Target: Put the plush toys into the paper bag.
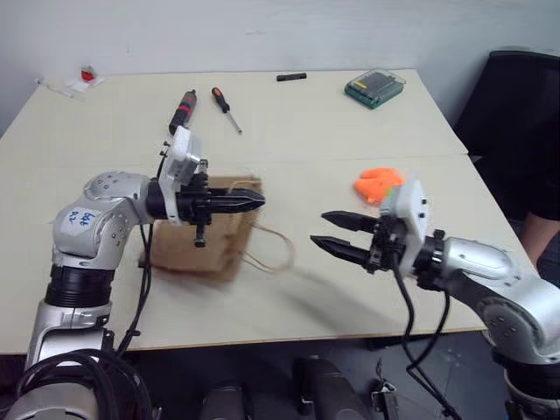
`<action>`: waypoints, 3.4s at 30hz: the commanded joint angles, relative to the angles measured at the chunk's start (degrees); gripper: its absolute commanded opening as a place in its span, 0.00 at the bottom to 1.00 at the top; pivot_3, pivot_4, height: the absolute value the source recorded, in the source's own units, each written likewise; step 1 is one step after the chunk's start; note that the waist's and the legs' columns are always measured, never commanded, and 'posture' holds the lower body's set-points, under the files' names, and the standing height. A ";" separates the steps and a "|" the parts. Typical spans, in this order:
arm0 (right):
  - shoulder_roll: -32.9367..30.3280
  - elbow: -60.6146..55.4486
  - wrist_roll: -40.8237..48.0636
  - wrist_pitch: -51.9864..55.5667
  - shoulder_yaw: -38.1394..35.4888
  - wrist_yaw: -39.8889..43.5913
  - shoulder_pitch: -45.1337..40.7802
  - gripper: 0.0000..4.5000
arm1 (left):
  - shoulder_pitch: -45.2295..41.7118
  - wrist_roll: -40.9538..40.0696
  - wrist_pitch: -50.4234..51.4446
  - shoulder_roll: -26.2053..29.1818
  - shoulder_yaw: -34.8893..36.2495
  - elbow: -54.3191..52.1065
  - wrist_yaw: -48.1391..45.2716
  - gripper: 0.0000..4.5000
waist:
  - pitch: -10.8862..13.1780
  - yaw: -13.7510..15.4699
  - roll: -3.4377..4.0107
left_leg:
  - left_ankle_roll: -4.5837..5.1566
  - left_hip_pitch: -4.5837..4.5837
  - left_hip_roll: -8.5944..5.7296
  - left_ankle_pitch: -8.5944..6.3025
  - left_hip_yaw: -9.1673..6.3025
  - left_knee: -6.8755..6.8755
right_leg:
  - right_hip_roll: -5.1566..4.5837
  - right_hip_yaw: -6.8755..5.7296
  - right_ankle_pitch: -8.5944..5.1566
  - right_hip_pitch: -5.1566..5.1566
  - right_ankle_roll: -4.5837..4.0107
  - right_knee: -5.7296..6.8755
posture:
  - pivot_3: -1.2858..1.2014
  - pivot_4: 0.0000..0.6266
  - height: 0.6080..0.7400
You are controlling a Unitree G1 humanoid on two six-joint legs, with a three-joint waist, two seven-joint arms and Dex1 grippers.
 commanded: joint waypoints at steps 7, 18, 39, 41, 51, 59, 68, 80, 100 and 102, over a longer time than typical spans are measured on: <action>8.37 14.90 -12.26 -7.34 12.25 4.26 -8.71 0.00 | -6.34 -2.55 4.08 -2.52 -2.42 -1.36 -2.35 0.00 | 0.00 -0.08 0.00 | -0.01 -0.08 -0.01 0.01 0.01 0.01 | 0.01 0.00 0.00 -0.10 -0.01 0.02 | 0.52 0.24 1.00; 19.67 36.33 -25.58 -17.41 23.85 11.64 -18.85 0.00 | -4.26 -1.45 3.19 0.22 -3.69 -4.86 -5.46 0.00 | 0.01 -1.36 0.01 | -0.09 -0.14 0.00 0.06 0.05 0.03 | 0.00 0.06 -0.03 -0.34 -0.06 0.29 | 0.52 0.24 1.00; 24.27 61.26 -46.87 -38.52 34.36 25.27 -30.30 0.00 | -8.20 -7.27 8.56 -3.07 0.95 -7.96 1.89 0.00 | -0.04 -2.07 0.09 | -0.10 -0.16 0.01 0.07 0.01 0.21 | -0.10 0.03 -0.08 -0.41 -0.14 0.85 | 0.52 0.24 1.00; 25.12 64.17 -48.26 -41.65 35.17 26.66 -32.42 0.00 | -7.42 -6.77 8.10 -3.53 0.01 -8.75 2.14 0.00 | -0.04 -2.07 0.09 | -0.11 -0.15 0.02 0.07 0.01 0.30 | -0.10 0.03 -0.08 -0.40 -0.15 0.83 | 0.52 0.24 1.00; 36.25 71.75 -31.79 -19.10 22.62 39.64 -36.67 0.00 | -6.26 -6.04 6.48 -3.66 -2.40 -10.88 2.05 0.00 | -0.03 -3.23 0.11 | -0.15 -0.16 0.06 0.10 -0.07 0.35 | -0.09 -0.02 -0.15 -0.44 -0.27 1.18 | 0.52 0.24 1.00; 41.99 75.06 -32.02 -6.52 18.78 26.89 -33.98 0.00 | -5.80 -6.32 6.22 -2.49 -0.79 -10.62 3.06 0.00 | -0.04 -3.31 0.11 | -0.18 -0.20 0.05 0.10 -0.18 0.36 | -0.14 -0.08 -0.18 -0.44 -0.32 1.19 | 0.52 0.24 1.00; 39.04 75.12 -41.68 -15.56 23.68 18.09 -32.30 0.00 | -11.00 -9.00 8.13 -1.65 5.25 -5.78 7.42 0.00 | -0.10 -3.01 0.10 | -0.34 -0.10 0.01 0.18 -0.26 0.53 | -0.13 -0.10 -0.20 -0.35 -0.35 1.17 | 0.52 0.24 1.00; 33.68 65.85 -40.67 -16.50 21.01 16.44 -27.90 0.00 | -10.64 -6.63 8.25 -1.20 2.03 -6.48 8.51 0.00 | -0.11 -1.78 0.14 | -0.34 -0.14 -0.01 0.18 -0.33 0.54 | -0.16 -0.16 -0.20 -0.32 -0.35 1.14 | 0.52 0.24 1.00; 8.07 0.44 -22.08 6.95 -1.97 13.95 1.88 0.00 | -9.10 -0.85 2.87 -0.06 -1.65 -2.35 3.26 0.00 | -0.05 -1.44 0.15 | -0.35 -0.31 -0.01 0.17 -0.33 0.30 | -0.04 -0.11 -0.22 -0.48 -0.32 0.88 | 0.52 0.24 1.00; 5.64 -2.76 -20.40 8.97 -6.02 12.72 4.56 0.00 | -8.98 -0.56 2.56 -0.08 -1.85 -1.94 2.76 0.00 | -0.05 -1.39 0.14 | -0.34 -0.31 -0.03 0.17 -0.32 0.28 | -0.04 -0.10 -0.22 -0.47 -0.31 0.84 | 0.52 0.24 1.00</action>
